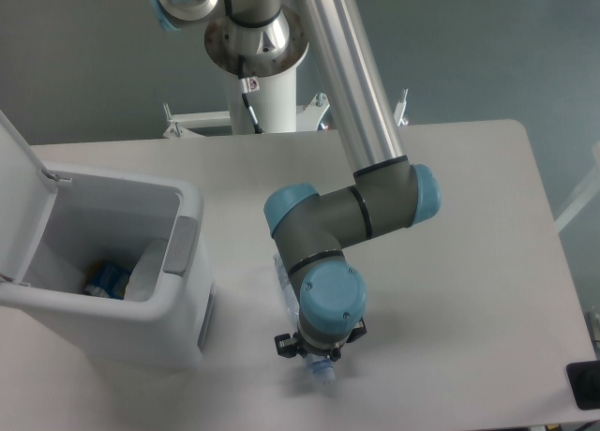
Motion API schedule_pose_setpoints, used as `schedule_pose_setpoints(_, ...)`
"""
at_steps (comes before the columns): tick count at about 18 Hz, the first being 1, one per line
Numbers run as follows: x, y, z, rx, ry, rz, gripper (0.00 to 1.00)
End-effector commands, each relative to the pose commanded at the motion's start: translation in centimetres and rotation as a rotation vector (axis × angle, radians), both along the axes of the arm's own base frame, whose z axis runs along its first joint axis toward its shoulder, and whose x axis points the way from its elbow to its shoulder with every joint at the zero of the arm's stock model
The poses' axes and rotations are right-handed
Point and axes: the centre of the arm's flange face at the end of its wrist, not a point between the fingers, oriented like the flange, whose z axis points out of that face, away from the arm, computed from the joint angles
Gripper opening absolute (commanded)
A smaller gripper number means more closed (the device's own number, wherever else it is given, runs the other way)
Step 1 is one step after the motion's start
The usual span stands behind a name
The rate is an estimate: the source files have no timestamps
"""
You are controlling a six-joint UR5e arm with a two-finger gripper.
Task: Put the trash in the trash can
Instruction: 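Close the gripper around the bottle's middle and lift it, then carry the bottle over the trash bin and open the gripper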
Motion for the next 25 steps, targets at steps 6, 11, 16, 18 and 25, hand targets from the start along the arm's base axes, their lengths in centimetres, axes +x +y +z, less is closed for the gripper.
schedule_pose_setpoints(6,-2.7,-1.7,13.0,0.367,0.116,0.029,0.43)
schedule_pose_setpoints(11,-1.3,-4.0,24.9,0.664,0.149,-0.026,0.43)
schedule_pose_setpoints(16,1.6,-4.4,32.7,0.866,0.119,-0.097,0.43)
schedule_pose_setpoints(18,3.4,-4.5,34.7,0.938,0.098,-0.136,0.43)
schedule_pose_setpoints(25,12.1,-1.8,33.5,0.98,-0.008,-0.279,0.43)
